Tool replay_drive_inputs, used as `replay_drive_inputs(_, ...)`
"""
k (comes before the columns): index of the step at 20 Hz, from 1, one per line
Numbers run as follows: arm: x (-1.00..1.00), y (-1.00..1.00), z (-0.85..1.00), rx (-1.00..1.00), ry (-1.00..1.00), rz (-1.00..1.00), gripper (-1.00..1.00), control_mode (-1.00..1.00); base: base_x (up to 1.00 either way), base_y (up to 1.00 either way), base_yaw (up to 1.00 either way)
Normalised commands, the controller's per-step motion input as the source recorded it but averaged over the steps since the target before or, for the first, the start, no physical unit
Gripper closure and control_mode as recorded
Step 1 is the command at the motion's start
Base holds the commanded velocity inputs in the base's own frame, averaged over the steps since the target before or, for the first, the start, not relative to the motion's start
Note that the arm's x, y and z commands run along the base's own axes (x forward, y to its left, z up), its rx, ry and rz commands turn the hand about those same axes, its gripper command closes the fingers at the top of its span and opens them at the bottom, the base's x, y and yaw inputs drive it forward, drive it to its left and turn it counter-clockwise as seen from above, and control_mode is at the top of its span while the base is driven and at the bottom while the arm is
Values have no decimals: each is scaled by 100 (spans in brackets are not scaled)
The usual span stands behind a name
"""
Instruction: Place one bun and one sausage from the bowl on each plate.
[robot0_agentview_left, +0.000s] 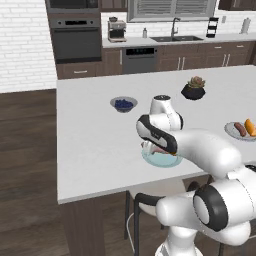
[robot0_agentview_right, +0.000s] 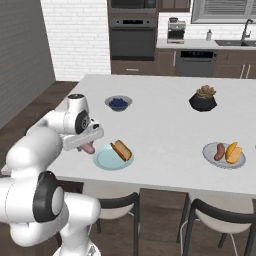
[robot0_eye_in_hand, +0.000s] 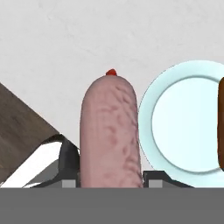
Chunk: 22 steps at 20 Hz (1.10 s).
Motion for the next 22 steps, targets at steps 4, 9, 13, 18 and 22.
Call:
replay_drive_inputs(4, 77, -10, -32, -5, 0, -6, 100, -100, 0, 0, 0)
replay_drive_inputs(9, 41, -38, -42, -3, 0, -1, 100, -100, 0, 0, 0)
replay_drive_inputs(13, 32, -33, -37, 0, 0, 0, 100, -100, 0, 0, 0)
replay_drive_inputs(18, 19, -18, -41, 0, 0, 0, 100, -100, 0, 0, 0)
replay_drive_inputs(22, -14, 0, -51, -2, -2, 0, 100, -100, 0, 0, 0)
